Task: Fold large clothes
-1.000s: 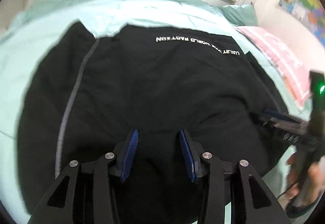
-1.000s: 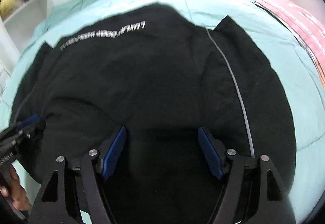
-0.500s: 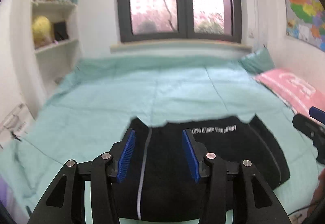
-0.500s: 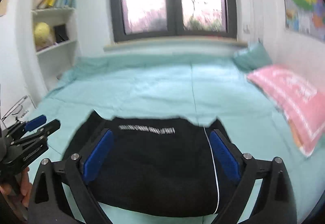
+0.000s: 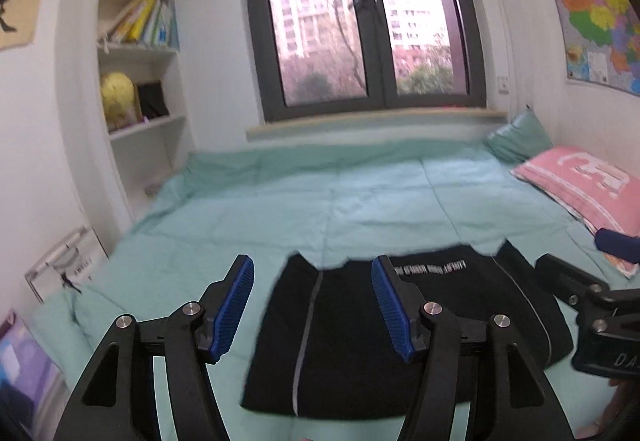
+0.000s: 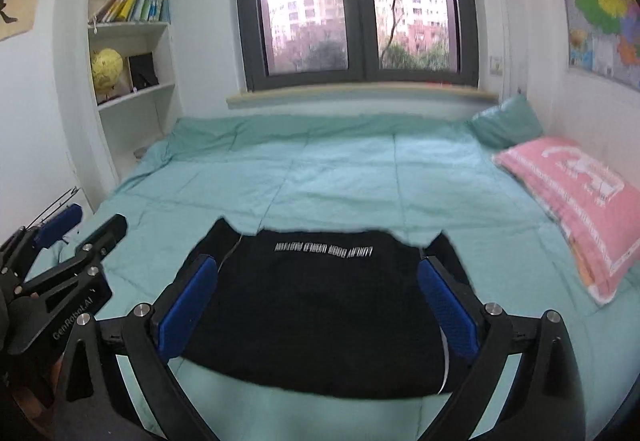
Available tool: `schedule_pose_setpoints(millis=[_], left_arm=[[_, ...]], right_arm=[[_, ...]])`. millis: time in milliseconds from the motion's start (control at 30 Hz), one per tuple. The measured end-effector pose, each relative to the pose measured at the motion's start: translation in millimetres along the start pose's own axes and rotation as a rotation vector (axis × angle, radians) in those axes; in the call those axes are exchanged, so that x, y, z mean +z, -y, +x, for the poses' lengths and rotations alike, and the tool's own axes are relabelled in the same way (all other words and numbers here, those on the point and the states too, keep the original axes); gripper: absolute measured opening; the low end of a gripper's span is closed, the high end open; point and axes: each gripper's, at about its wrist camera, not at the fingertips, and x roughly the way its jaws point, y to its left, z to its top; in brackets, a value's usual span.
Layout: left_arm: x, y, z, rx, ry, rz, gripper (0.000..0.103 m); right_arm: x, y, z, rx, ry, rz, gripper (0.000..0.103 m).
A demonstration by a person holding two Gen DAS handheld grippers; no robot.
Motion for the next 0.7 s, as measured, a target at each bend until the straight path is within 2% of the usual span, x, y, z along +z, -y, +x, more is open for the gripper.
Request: schedule_pose_setpoints(millis=[100,200,267,567,700], left_arm=[[-8,1,13,-0.03,-0.066,-0.016,0.063],[-15,9,24,0.005,-0.109,0.022,0.063],[-21,15,28,0.027,-0.115,0.04,0.063],[-32,21,30,0.004,-0.143,0.05,0.063],[-34,20,31,-0.006,-0.154,0.042,0.063]], right_arm=[[-12,3,13,0.001,-0.047,0.008,0.101],[-20,8,26,0.004,-0.086,0.034,0.101],[-24,10,31,0.015,-0.103,0.049,0.101],[-41,5,45,0.045,-0.177,0.053,0.101],[-44,3,44,0.019,-0.179,0.041,0.101]])
